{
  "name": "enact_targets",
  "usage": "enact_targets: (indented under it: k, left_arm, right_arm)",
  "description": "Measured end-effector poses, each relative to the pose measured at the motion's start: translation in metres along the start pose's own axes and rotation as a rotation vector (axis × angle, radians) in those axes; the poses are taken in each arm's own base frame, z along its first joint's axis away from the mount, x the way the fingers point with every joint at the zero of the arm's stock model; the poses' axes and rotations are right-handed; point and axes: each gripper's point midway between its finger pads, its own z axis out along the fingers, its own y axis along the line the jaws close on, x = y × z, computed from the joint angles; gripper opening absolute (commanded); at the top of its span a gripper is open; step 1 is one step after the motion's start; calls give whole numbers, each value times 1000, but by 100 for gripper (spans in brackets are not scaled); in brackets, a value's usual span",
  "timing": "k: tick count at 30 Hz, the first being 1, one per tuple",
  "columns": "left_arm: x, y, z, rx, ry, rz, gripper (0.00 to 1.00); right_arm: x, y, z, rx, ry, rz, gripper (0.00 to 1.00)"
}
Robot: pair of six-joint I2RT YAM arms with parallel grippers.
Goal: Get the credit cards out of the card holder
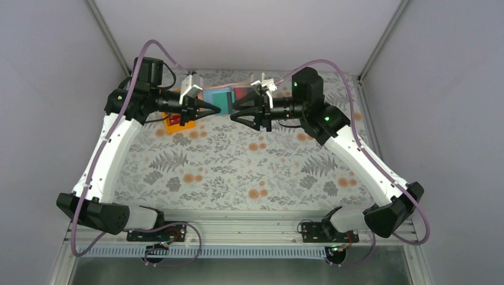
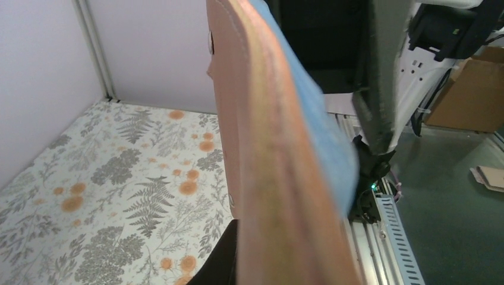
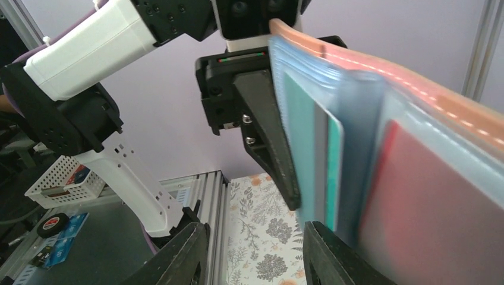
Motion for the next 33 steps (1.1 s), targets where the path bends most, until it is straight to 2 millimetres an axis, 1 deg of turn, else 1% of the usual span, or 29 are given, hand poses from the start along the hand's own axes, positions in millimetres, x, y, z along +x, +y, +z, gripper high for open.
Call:
enact_targets:
  k: [4, 10, 12, 16, 20, 22, 25, 28, 33]
  left_arm:
    - [-2, -8, -2, 31, -16, 9, 2]
    - [-1, -13, -3, 64, -25, 0, 2]
    - [-1, -15, -3, 70, -26, 3, 2]
    - [0, -18, -3, 85, -31, 16, 2]
    - [0, -24, -5, 103, -33, 31, 2]
    - [-1, -28, -6, 115, -39, 40, 2]
    - [-3, -31, -7, 126, -44, 46, 2]
    - [-3, -33, -7, 135, -50, 49, 2]
    - [-4, -33, -7, 137, -53, 50, 2]
  right_arm:
    - [1, -2, 1, 1, 12, -3, 43]
    - [3, 2, -1, -14, 33, -19, 45]
    - [4, 1, -2, -12, 37, -22, 44]
    - [1, 3, -4, -13, 37, -32, 36]
    - [-10, 6, -8, -17, 29, -66, 35]
    - [-14, 4, -12, -4, 21, -86, 35]
    - [-14, -4, -18, 21, 21, -81, 34]
    - [-14, -6, -20, 16, 21, -67, 31]
    - [-8, -2, -11, -55, 32, -27, 35]
